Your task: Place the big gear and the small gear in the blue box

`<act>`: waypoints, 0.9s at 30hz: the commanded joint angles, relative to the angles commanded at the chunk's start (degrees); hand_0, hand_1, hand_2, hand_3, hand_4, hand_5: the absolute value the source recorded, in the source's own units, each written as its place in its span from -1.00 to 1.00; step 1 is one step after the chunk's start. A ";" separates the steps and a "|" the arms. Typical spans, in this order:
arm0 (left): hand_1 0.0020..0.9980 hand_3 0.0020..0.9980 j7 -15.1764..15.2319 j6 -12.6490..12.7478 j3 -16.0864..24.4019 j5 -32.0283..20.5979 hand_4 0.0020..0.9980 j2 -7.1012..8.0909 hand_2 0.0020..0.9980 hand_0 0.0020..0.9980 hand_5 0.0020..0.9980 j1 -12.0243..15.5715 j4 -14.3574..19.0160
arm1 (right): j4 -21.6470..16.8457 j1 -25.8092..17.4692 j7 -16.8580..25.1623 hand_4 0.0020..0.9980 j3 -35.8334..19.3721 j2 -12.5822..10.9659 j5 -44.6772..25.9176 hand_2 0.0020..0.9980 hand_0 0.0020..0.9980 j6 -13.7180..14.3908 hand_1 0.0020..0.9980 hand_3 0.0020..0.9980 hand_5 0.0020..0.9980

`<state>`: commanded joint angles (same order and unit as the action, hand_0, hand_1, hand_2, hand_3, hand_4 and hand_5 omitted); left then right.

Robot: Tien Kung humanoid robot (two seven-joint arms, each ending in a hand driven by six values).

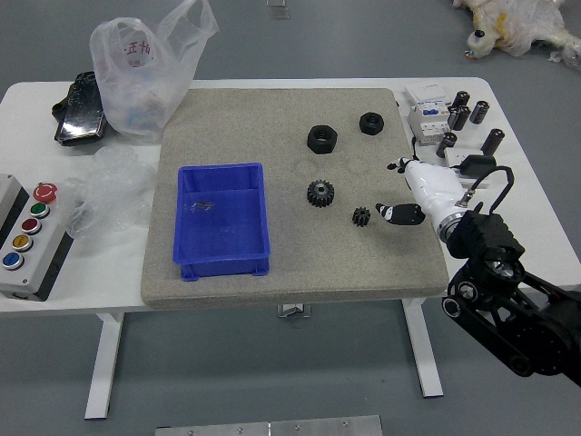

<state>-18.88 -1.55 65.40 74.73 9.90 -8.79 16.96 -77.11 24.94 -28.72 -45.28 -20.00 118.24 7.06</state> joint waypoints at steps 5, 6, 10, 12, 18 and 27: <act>0.20 0.43 -0.05 0.02 0.23 0.20 0.48 -0.02 0.12 0.53 0.11 0.07 0.00 | 1.08 0.71 0.21 0.61 1.70 0.30 -0.73 0.59 -0.34 0.12 0.24 0.62 -0.30; 0.20 0.43 -0.04 0.01 0.26 0.24 0.48 -0.02 0.12 0.53 0.11 0.05 -0.01 | 1.37 0.98 0.26 0.61 2.18 0.43 -0.92 0.59 -0.34 0.17 0.24 0.62 -0.30; 0.20 0.43 0.00 0.01 0.36 0.38 0.48 -0.07 0.12 0.53 0.11 -0.04 -0.02 | 2.85 2.20 0.56 0.61 4.37 1.23 -1.88 0.56 -0.35 0.40 0.22 0.62 -0.29; 0.20 0.43 0.04 0.00 0.34 0.41 0.48 -0.12 0.12 0.53 0.11 -0.08 -0.03 | 4.03 2.85 0.83 0.61 5.63 1.81 -2.58 0.56 -0.35 0.59 0.22 0.62 -0.29; 0.20 0.43 -0.12 -0.07 0.69 0.82 0.48 -0.22 0.12 0.53 0.10 -0.11 0.02 | 7.44 4.48 1.70 0.61 8.40 3.02 -4.81 0.44 -0.37 1.32 0.20 0.57 -0.28; 0.20 0.43 -0.24 -0.06 0.62 0.69 0.48 -0.35 0.12 0.53 0.10 -0.17 0.11 | 10.76 6.02 3.47 -0.15 10.71 3.75 -6.98 -0.14 -0.35 3.66 0.03 0.11 -0.76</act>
<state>-19.13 -1.61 66.02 75.42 9.55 -8.96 17.07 -66.35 30.95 -25.25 -34.58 -16.25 111.26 10.71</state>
